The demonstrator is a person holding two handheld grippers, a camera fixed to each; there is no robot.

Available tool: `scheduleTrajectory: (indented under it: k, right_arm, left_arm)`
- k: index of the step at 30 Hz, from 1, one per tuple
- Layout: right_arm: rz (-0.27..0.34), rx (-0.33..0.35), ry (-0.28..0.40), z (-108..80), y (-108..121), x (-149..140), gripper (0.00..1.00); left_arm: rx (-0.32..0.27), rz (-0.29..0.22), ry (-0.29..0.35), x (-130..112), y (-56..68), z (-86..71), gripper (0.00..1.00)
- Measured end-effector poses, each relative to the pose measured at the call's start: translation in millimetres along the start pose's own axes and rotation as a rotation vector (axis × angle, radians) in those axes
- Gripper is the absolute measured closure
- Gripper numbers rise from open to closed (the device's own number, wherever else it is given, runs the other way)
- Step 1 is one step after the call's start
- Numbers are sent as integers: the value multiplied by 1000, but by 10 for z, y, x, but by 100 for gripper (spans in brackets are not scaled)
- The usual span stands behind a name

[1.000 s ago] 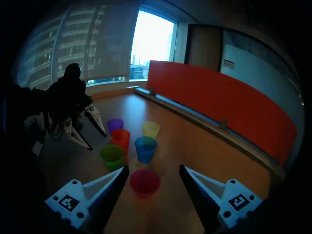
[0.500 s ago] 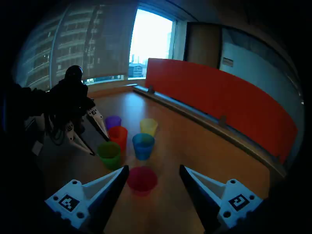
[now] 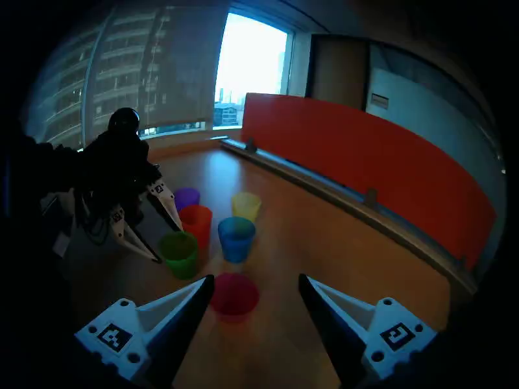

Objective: Pour water

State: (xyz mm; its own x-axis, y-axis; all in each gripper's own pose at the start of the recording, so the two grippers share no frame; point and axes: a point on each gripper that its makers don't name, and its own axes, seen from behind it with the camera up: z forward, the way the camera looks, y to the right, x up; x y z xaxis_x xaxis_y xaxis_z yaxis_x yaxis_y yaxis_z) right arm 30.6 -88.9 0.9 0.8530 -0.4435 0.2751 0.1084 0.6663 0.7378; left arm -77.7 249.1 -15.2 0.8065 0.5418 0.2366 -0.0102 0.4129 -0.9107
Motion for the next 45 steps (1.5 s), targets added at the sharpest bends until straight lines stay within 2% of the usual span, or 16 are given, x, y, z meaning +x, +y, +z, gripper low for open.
scheduleTrajectory:
  k: [30, 45]
  right_arm:
    - [8, -1, -4, 10, 61, -83, 0]
    - [10, -7, 0, 5, 80, -81, 0]
  left_arm:
    - [-24, 26, -5, 125, 54, 233, 13]
    - [-35, 41, 11, 136, 113, 246, 14]
